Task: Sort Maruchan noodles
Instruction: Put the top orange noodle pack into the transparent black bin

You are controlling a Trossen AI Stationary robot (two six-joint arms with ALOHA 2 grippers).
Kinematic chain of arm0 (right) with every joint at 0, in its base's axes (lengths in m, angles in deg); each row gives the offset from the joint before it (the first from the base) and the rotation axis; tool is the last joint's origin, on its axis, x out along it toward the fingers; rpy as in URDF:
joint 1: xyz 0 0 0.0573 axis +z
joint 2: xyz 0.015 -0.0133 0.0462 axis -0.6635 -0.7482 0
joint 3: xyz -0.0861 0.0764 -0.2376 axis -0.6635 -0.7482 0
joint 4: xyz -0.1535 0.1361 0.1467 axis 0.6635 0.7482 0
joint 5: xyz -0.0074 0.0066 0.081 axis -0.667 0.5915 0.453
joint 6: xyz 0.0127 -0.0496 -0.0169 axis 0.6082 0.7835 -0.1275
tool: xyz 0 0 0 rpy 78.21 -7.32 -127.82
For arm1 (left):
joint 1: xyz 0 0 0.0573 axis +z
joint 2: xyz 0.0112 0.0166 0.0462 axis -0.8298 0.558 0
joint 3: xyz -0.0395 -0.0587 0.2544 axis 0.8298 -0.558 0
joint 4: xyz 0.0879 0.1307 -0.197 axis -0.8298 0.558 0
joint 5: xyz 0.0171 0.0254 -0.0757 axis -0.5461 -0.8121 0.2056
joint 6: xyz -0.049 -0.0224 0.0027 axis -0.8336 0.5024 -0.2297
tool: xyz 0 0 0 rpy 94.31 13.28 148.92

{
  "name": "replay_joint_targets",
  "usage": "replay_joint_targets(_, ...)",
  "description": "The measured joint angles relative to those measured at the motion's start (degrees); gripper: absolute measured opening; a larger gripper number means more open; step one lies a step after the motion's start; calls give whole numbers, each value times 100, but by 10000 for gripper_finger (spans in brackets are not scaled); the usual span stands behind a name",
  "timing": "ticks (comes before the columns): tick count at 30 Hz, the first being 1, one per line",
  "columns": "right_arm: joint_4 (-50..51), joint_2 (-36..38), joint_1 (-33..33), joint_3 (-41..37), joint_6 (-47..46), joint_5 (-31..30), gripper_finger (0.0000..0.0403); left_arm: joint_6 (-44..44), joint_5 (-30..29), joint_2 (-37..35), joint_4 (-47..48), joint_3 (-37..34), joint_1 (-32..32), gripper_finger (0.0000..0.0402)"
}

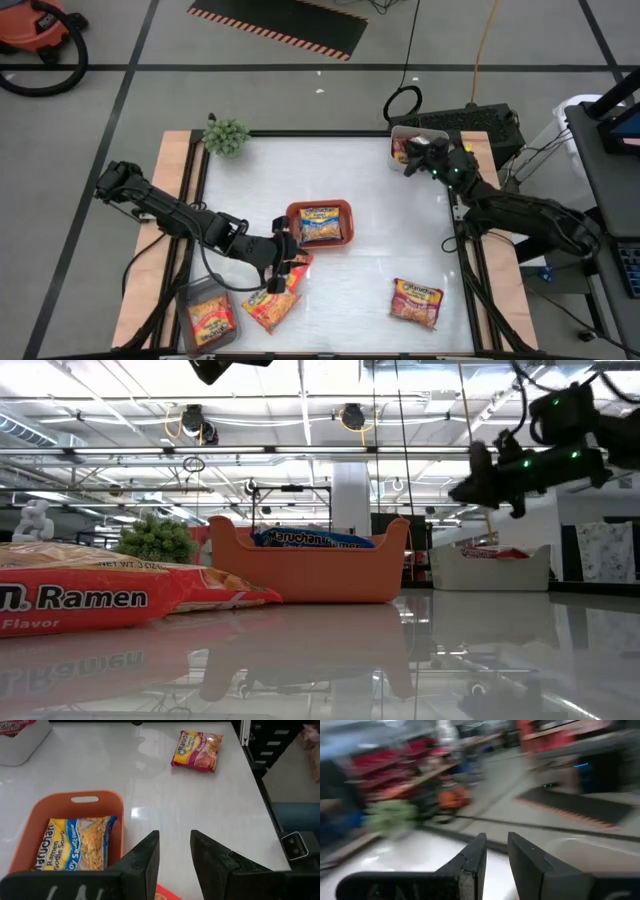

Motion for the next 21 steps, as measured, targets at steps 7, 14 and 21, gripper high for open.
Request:
replay_joint_targets(7, 2495, 758, 931, 1102, -340, 805, 75, -163, 0, 0, -32, 2, -9, 115)
replay_joint_targets(14, 2791, 753, 2269, 1426, -602, 759, 75, -754, -9, 0, -49, 2, -49, 115)
replay_joint_targets(21, 1495, 506, 3551, 1432, -796, 605, 75, -903, -24, 0, 214, 2, -321, 115)
